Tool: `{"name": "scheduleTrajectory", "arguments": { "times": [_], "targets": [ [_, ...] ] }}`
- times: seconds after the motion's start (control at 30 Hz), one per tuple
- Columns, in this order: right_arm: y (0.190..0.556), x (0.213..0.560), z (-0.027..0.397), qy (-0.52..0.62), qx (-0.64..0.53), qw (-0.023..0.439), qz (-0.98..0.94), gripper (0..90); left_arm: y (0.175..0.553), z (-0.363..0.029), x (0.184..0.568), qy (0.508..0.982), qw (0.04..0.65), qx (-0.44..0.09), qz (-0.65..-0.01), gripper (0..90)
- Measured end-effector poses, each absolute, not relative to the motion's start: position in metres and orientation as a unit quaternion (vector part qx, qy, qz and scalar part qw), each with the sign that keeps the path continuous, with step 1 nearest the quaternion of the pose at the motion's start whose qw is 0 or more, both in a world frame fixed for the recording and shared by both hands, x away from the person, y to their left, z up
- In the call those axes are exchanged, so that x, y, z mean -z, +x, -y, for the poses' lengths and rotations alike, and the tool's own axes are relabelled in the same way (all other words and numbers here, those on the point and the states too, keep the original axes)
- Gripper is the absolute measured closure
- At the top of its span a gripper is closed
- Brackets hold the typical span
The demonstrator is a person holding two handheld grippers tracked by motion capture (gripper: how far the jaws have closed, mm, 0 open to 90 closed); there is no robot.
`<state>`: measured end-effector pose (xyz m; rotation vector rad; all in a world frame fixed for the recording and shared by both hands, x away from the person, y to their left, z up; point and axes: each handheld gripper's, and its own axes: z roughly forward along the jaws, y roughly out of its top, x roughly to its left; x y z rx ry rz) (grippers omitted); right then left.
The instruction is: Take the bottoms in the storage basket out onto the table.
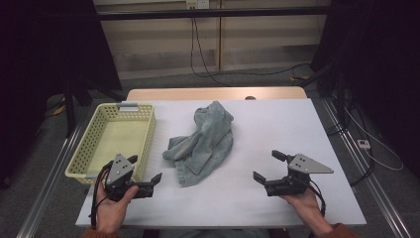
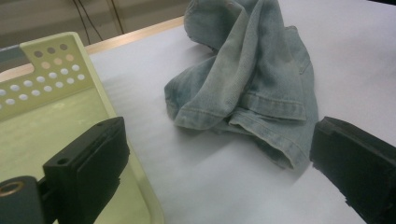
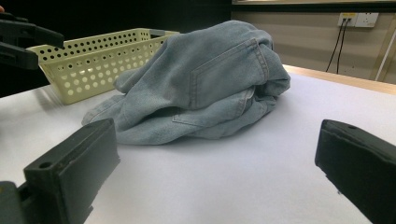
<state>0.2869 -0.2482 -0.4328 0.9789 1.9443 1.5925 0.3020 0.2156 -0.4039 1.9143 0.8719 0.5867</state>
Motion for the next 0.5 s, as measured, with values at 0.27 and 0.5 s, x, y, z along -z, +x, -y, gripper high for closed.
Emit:
{"name": "scheduleTrajectory", "arguments": {
  "times": [0.27, 0.5],
  "targets": [
    [0.2867, 0.4327, 0.2481, 0.351, -0.576, 0.22, -0.704, 0.0, 0.2981, -0.2183, 0.4071, 0.766, 0.475, -0.246, -0.356, 4.7],
    [0.2868, 0.4327, 0.2486, 0.35, -0.577, 0.22, -0.705, 0.0, 0.2985, -0.2202, 0.4128, 0.755, 0.482, -0.243, -0.373, 4.5]
  ]
}}
